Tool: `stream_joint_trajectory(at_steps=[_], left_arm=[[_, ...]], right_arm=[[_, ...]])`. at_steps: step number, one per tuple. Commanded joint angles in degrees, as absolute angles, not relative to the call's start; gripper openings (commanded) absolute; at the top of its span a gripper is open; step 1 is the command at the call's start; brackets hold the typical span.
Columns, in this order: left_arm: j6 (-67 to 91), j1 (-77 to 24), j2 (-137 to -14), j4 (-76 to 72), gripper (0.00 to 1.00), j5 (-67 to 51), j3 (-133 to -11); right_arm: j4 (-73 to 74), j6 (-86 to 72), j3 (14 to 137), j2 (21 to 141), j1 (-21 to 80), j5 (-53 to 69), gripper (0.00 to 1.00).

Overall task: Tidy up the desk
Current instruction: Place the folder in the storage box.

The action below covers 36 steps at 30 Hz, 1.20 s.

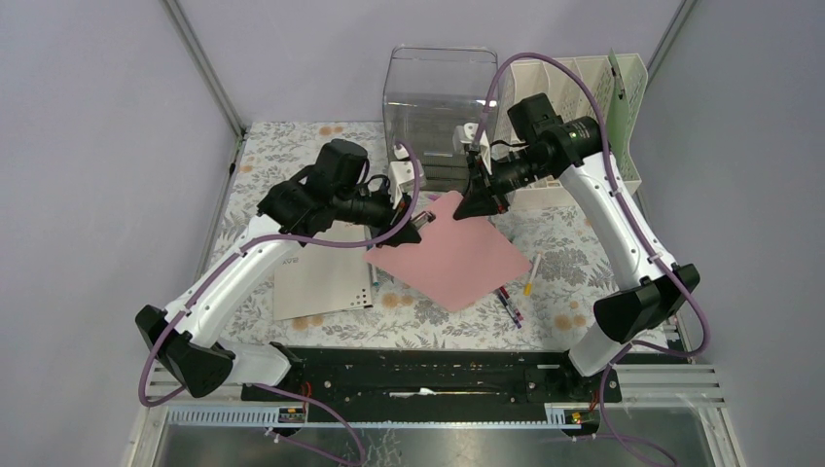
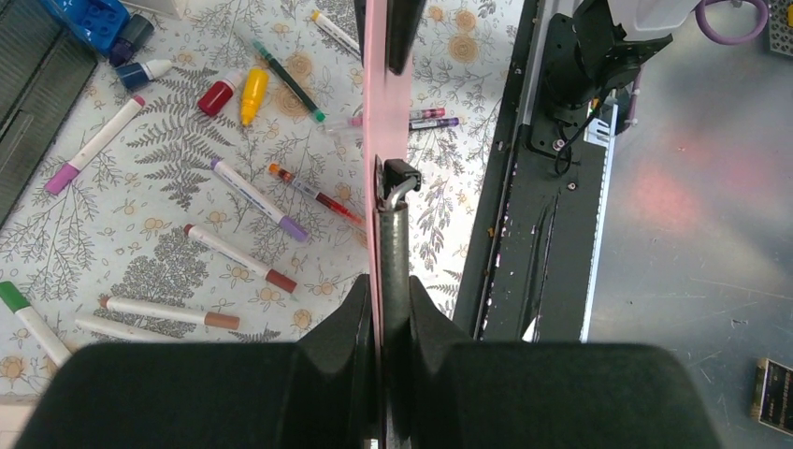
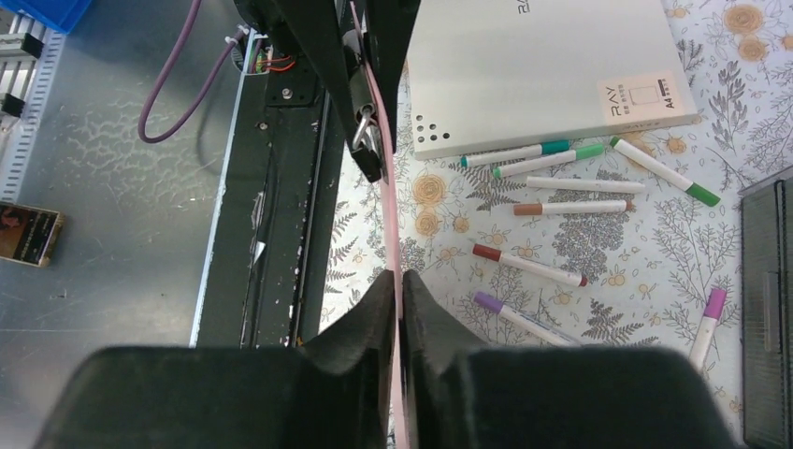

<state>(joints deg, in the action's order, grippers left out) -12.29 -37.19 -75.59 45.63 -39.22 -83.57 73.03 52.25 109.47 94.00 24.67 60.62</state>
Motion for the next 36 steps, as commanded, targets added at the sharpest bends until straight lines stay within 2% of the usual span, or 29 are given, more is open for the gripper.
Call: stream_joint_trajectory(at_steps=[1, 2, 4, 5, 6, 9, 11, 14, 21, 25, 31, 36], left_arm=[[-13.06, -37.09, -75.58, 41.94, 0.00, -37.97, -86.65], [-12.95, -37.02, -75.46, 41.96, 0.00, -37.62, -86.63], [-11.82, -37.06, -75.03, 41.18, 0.01, -35.82, -86.43], [-10.65, -37.09, -74.56, 40.22, 0.09, -34.49, -86.07], [-8.22, -37.07, -73.67, 38.09, 0.25, -32.19, -85.27], [-4.51, -37.03, -69.54, 31.68, 0.58, -27.75, -80.25], [-1.58, -37.04, -65.53, 25.75, 0.76, -24.54, -75.91], [2.67, -36.99, -58.13, 17.12, 0.97, -18.18, -68.98], [8.90, -36.87, -47.02, 8.53, 0.99, -3.37, -59.21], [12.07, -36.83, -44.12, 6.56, 0.99, 2.18, -54.66], [14.43, -36.78, -41.37, 4.34, 0.99, 6.93, -50.16], [14.56, -36.70, -39.43, 4.13, 0.99, 9.23, -48.45]], right_arm=[[75.32, 51.63, 111.49, 94.16, 25.38, 62.49, 0.04], [75.32, 50.67, 112.00, 94.28, 25.38, 61.98, 0.00], [75.33, 48.20, 113.06, 94.48, 25.32, 60.92, 0.00], [75.32, 47.40, 113.37, 94.44, 25.31, 60.45, 0.00], [75.28, 46.51, 113.60, 94.28, 25.31, 59.87, 0.00], [74.12, 43.63, 113.14, 93.05, 24.44, 59.57, 0.00], [72.04, 41.26, 111.82, 91.50, 22.97, 59.82, 0.00], [70.79, 39.56, 110.77, 89.56, 19.77, 60.24, 0.00], [69.69, 38.17, 109.77, 85.74, 8.42, 60.07, 0.00], [65.73, 34.10, 111.95, 85.02, -2.86, 61.87, 0.00], [53.34, 23.46, 115.95, 84.69, -17.39, 63.26, 0.00], [37.34, 11.78, 113.96, 83.44, -25.76, 60.39, 0.00]])
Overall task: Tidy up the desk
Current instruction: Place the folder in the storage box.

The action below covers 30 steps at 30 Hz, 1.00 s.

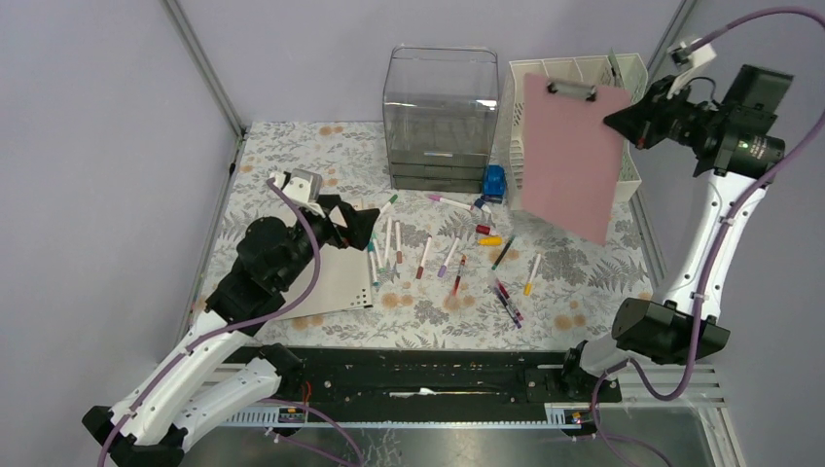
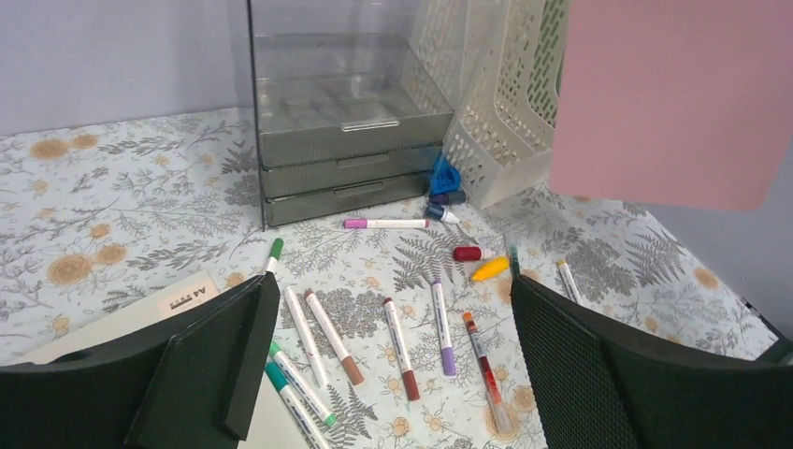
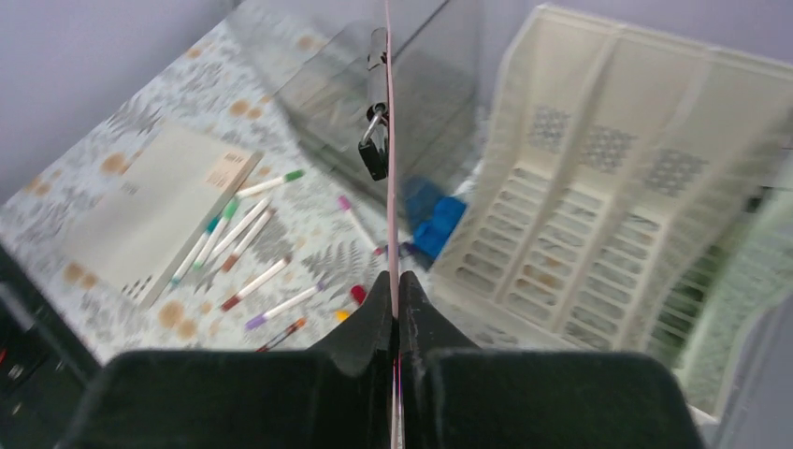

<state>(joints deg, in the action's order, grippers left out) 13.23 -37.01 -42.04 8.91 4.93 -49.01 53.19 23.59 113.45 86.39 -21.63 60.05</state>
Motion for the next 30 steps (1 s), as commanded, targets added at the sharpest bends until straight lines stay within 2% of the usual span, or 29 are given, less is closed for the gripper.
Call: stream_joint_trajectory(at_steps=[1, 12, 20, 30], left_arm=[[14.65, -36.73, -39.05, 4.11, 0.99, 9.67, -48.05], [15.56, -36.67, -36.13, 4.00, 0.99, 13.98, -44.76], [16.60, -36.65, -35.38, 4.33, 0.99, 15.16, -43.49], [18.51, -36.58, -35.63, 3.83, 0.99, 15.60, -42.50]], right_arm=[[33.87, 9.93, 112.80, 82.91, -27.28, 59.04, 0.00], [8.70, 4.86, 101.21, 79.55, -29.37, 39.25, 0.00], [-4.82, 2.22, 95.11, 80.17, -29.37, 34.26, 0.00], [-17.79, -1.63, 88.42, 83.43, -29.37, 34.42, 0.00]])
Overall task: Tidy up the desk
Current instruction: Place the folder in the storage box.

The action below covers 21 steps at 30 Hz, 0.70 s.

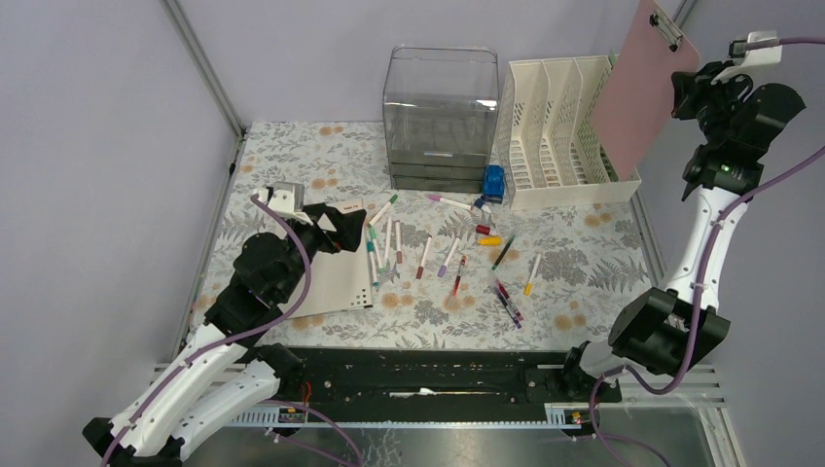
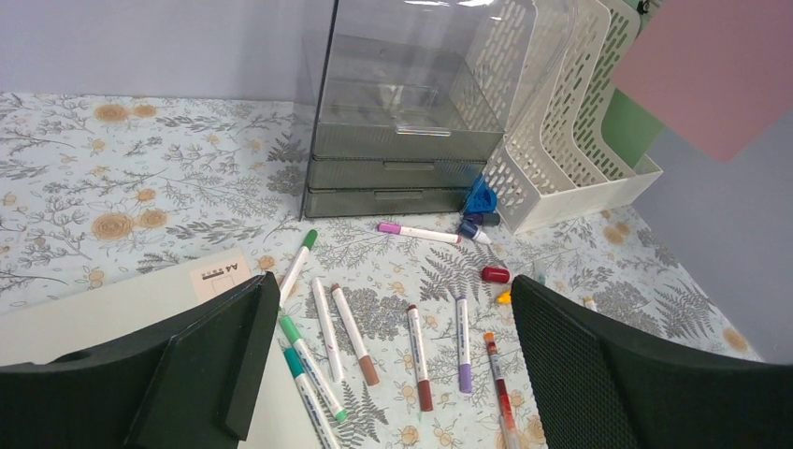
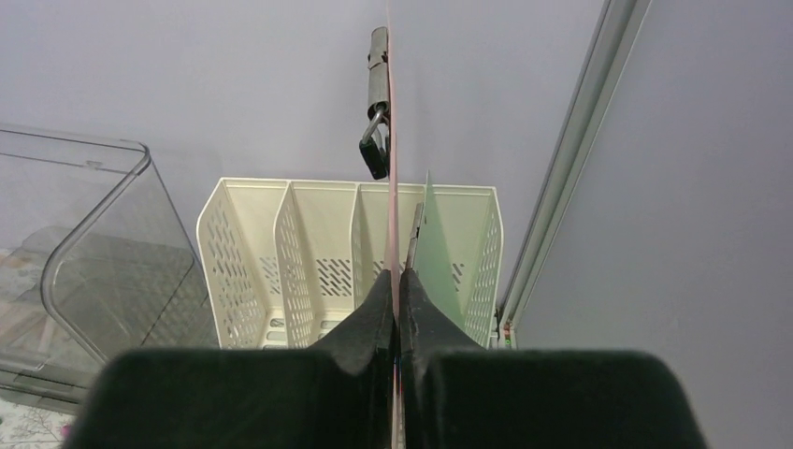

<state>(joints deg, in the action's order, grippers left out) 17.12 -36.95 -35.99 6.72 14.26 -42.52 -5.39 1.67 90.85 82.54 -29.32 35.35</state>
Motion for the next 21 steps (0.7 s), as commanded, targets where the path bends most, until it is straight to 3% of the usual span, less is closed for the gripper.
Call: stream_joint_trajectory(at_steps=[1, 21], left_arm=[[18.68, -36.60, -35.71, 3.82, 0.99, 15.64, -42.46], [22.50, -36.61, -36.91, 1.19, 0.99, 16.47, -41.10]], right_arm=[[-19.80, -2.39, 87.41, 83.75, -29.41, 34.65, 0.00], [-39.32, -4.05, 76.02, 89.06, -23.78, 27.29, 0.00]])
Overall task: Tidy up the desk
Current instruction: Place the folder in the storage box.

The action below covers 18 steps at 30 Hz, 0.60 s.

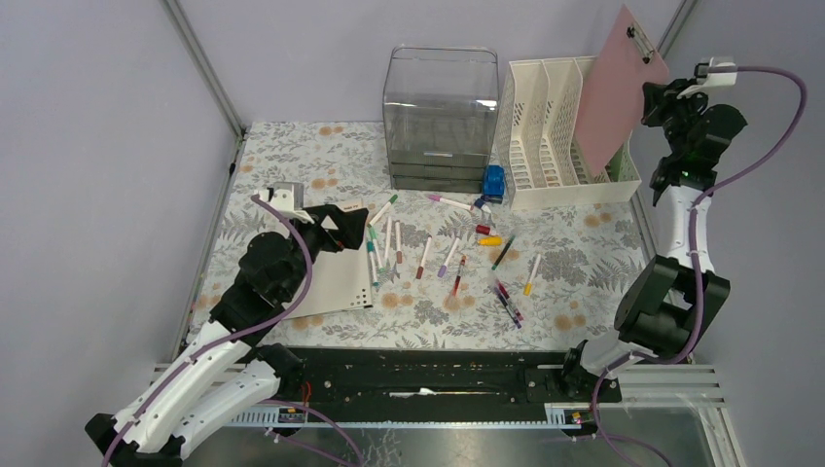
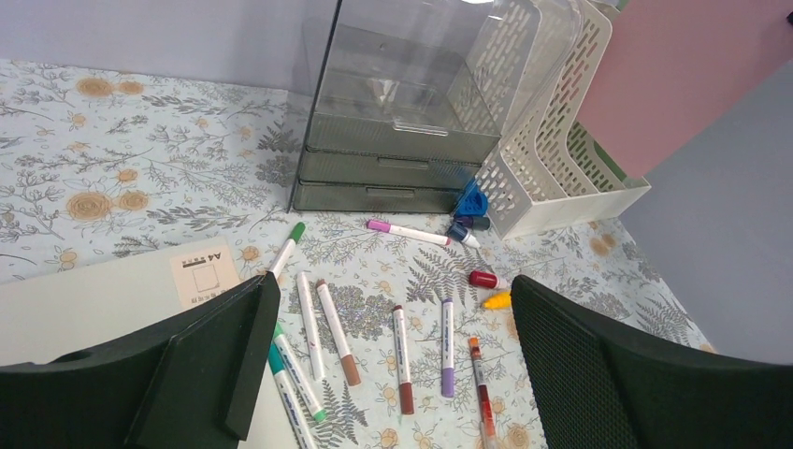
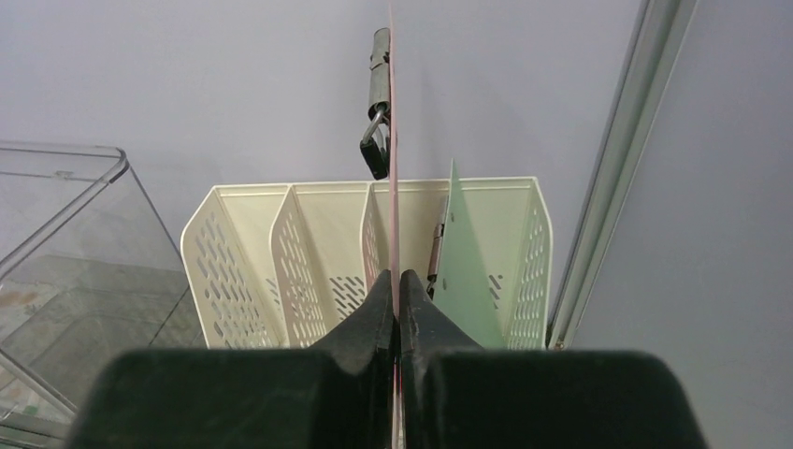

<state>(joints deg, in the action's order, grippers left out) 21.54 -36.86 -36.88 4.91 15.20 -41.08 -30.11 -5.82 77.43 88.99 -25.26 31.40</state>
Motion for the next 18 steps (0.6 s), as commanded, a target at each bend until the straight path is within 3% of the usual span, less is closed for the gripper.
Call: stream_joint_trajectory(at_steps=[1, 18], left_arm=[[22.50, -36.62, -36.91, 1.16, 0.99, 16.58, -41.10], [22.19, -36.45, -39.40, 0.40, 0.99, 17.36, -41.66]], right_arm=[[-40.40, -3.74, 75.31, 89.25, -23.46, 27.10, 0.00], [-53.61, -0.31, 64.65, 92.59, -23.20, 30.68, 0.00]])
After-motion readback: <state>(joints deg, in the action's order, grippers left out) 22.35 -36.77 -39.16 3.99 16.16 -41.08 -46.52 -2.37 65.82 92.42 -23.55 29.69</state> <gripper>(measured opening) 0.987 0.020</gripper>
